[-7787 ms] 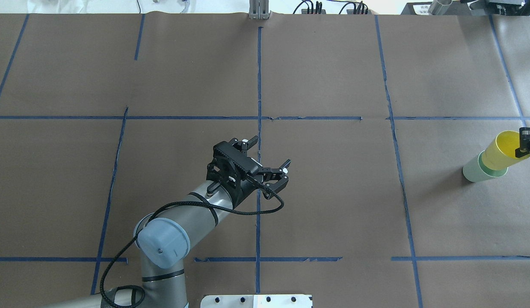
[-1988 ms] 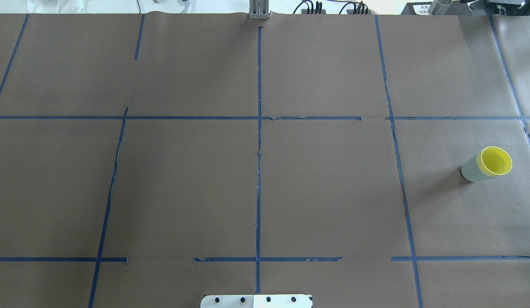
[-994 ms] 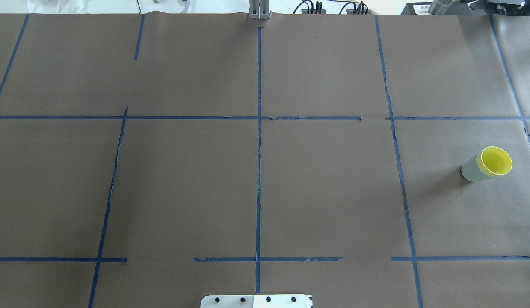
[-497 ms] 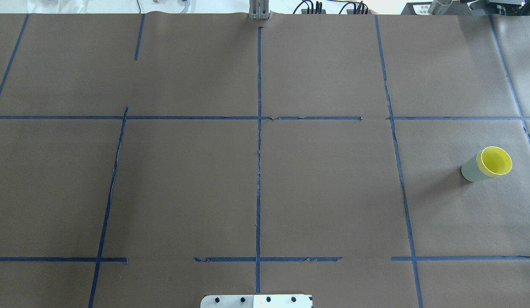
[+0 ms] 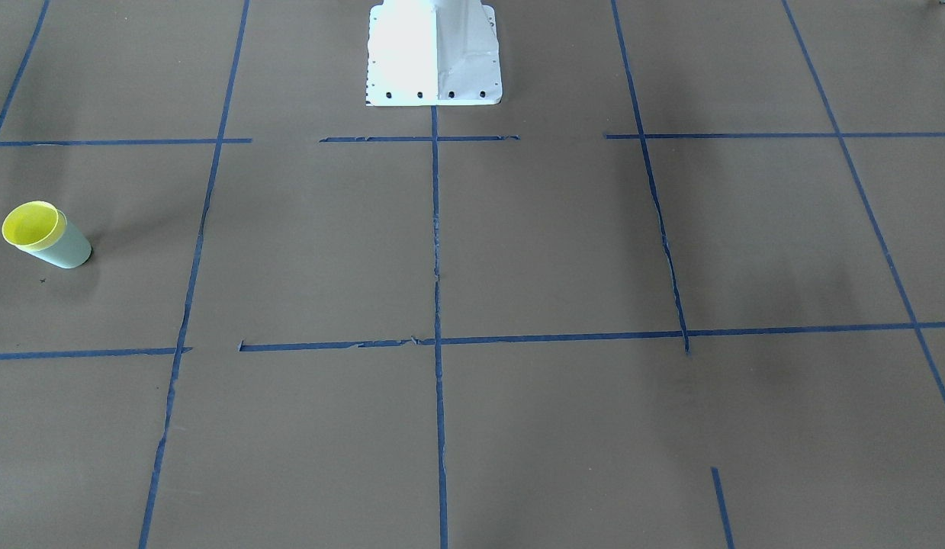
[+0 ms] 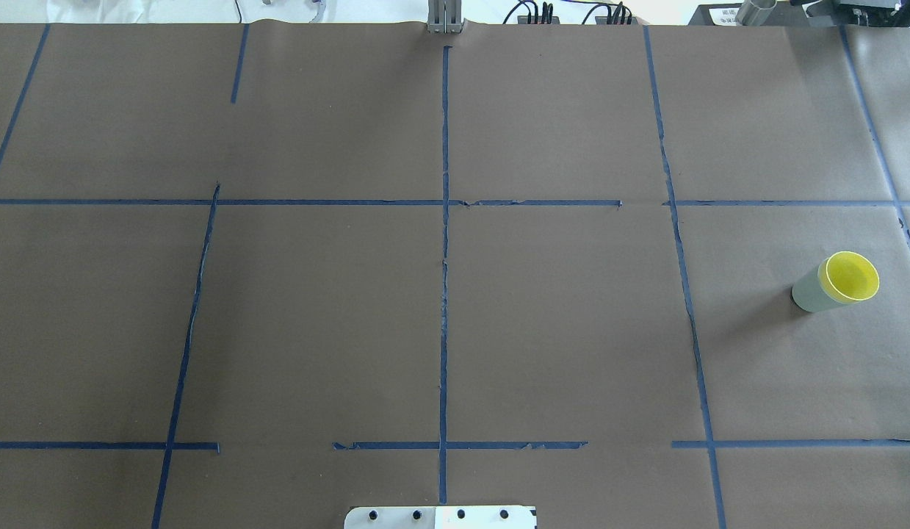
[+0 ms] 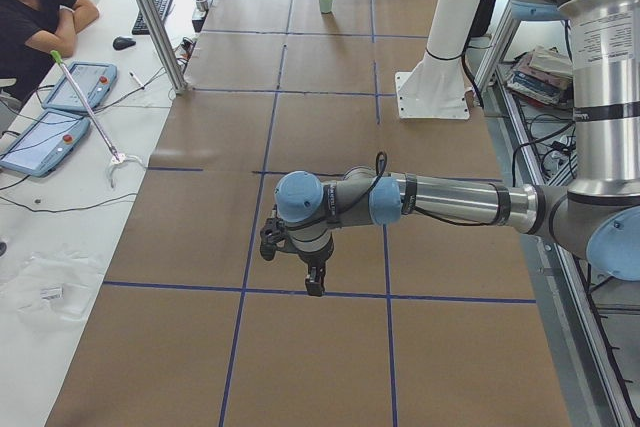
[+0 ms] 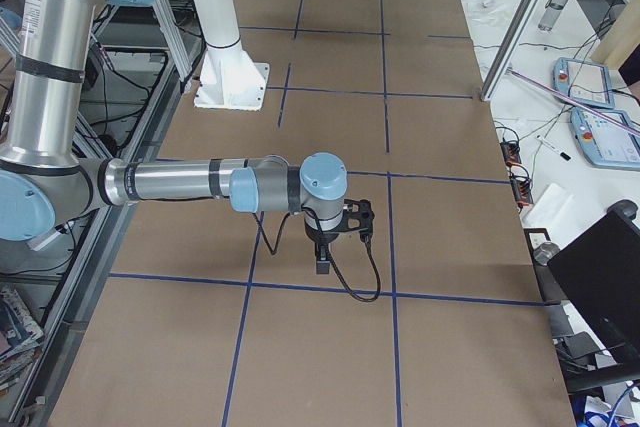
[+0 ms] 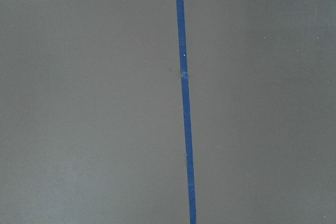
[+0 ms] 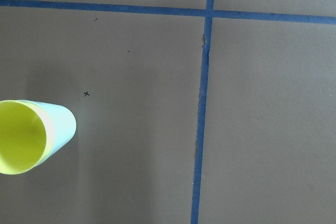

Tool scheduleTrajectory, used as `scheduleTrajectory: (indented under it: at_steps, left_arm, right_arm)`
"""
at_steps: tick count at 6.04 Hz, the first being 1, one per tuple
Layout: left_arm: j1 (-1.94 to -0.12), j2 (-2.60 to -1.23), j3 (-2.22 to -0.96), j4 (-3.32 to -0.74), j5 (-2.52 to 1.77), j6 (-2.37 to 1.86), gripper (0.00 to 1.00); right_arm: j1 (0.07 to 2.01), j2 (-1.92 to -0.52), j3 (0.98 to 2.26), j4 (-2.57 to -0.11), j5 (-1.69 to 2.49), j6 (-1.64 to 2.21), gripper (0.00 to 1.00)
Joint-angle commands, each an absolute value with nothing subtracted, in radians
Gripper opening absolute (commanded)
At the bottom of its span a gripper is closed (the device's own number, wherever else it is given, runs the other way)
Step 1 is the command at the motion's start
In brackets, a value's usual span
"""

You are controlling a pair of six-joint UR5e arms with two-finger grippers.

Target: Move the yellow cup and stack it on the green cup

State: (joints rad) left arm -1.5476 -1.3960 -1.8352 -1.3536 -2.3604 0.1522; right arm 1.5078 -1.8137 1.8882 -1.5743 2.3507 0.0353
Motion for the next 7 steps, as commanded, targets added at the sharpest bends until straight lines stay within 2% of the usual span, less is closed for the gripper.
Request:
scheduleTrajectory:
  at_steps: [1, 7]
  left_arm:
    - [-1.546, -1.396, -1.835, -1.350, -2.359, 0.150, 1.00]
    - [-1.545, -1.405, -1.835, -1.355, -2.306, 0.146, 1.00]
  right_arm:
    - [1.508, -1.818, 1.890, -1.574, 2.352, 0.035, 1.00]
    - [1.506, -1.818, 1.890, -1.572, 2.355, 0.035, 1.00]
